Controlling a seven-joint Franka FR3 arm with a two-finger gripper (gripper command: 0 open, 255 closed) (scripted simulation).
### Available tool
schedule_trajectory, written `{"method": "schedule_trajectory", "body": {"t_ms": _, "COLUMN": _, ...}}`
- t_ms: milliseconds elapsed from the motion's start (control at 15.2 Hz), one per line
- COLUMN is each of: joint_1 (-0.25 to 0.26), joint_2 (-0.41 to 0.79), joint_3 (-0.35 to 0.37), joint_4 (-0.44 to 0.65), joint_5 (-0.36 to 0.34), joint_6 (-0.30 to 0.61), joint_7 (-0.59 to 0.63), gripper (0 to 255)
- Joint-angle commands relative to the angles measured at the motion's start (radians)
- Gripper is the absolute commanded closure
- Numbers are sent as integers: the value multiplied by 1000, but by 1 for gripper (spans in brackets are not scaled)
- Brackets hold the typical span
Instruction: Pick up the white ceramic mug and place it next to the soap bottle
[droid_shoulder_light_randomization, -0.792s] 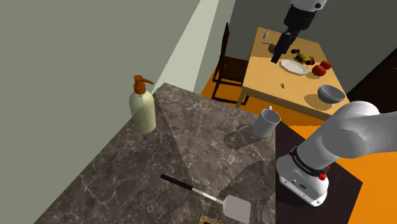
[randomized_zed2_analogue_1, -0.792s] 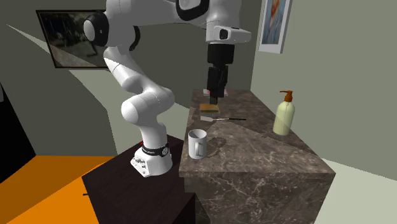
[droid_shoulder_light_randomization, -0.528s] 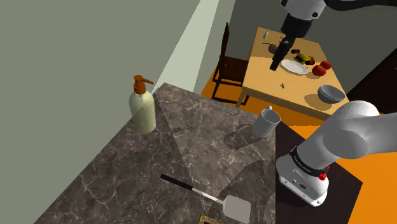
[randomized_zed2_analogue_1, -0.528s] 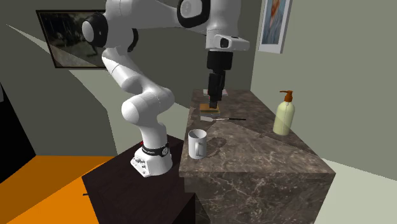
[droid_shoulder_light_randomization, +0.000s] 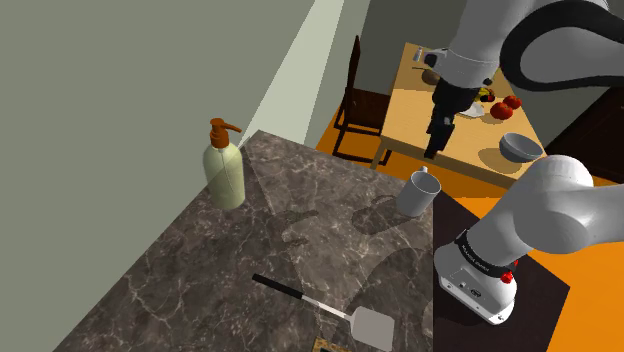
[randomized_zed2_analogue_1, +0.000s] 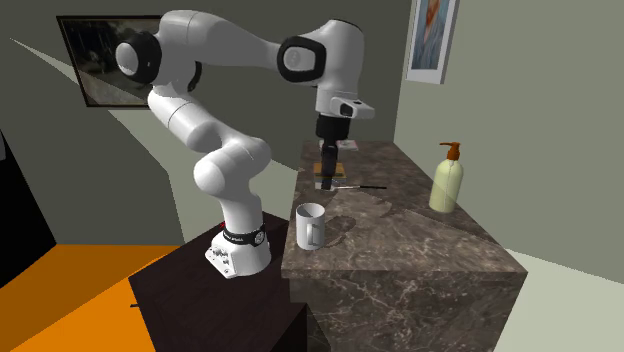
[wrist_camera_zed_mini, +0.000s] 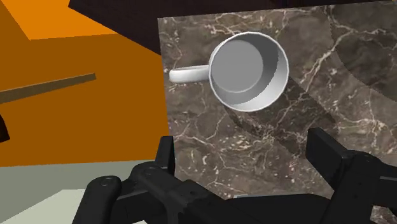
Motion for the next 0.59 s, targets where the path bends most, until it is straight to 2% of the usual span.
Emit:
{"method": "schedule_trajectory", "body": {"t_ms": 0, "joint_1": 43, "joint_2": -37, "joint_3": 21, "joint_4": -59, "joint_5": 19, "joint_6": 3, "joint_7": -18, "gripper": 0}}
{"method": "schedule_trajectory", "body": {"t_ms": 330, "joint_1": 160, "joint_2": -139, "joint_3": 68, "joint_4": -203, "joint_5": 69, "joint_6": 0, "joint_7": -64, "gripper": 0}}
{"method": "schedule_trajectory", "body": {"t_ms": 528, "joint_1": 164, "joint_2": -144, "joint_3": 69, "joint_4": -233, "joint_5": 72, "joint_6": 24, "joint_7": -64, "gripper": 0}}
